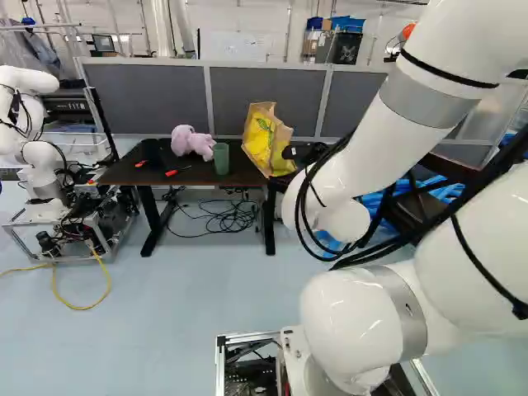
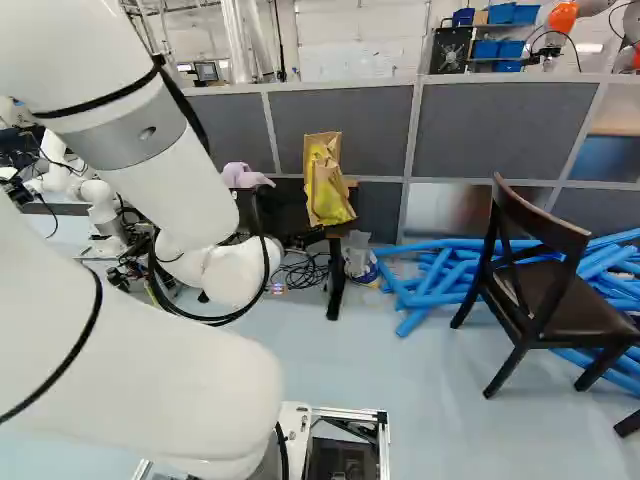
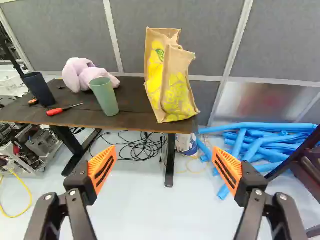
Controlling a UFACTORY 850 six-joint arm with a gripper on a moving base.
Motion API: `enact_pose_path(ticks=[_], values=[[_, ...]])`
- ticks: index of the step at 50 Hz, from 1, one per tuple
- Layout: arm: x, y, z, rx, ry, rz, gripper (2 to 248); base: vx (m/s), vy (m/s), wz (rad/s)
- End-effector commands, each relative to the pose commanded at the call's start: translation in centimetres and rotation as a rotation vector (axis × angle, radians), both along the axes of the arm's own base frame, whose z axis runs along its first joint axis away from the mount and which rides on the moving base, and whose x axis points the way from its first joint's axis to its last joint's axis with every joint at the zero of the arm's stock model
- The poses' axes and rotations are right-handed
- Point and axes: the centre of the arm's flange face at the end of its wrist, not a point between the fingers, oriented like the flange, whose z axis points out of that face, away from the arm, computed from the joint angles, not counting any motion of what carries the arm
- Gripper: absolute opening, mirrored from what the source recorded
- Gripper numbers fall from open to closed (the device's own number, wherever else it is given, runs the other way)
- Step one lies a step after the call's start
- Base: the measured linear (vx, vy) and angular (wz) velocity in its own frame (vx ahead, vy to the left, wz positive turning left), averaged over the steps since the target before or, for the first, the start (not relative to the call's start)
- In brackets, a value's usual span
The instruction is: Pick up the bag on the ground and place it on the table
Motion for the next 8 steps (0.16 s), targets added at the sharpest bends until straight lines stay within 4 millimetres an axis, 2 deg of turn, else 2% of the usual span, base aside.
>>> enact_pose_path(ticks=[8], values=[[0.0, 0.0, 0.0, 0.0, 0.0, 0.0, 247, 0.0, 0.0, 0.0]])
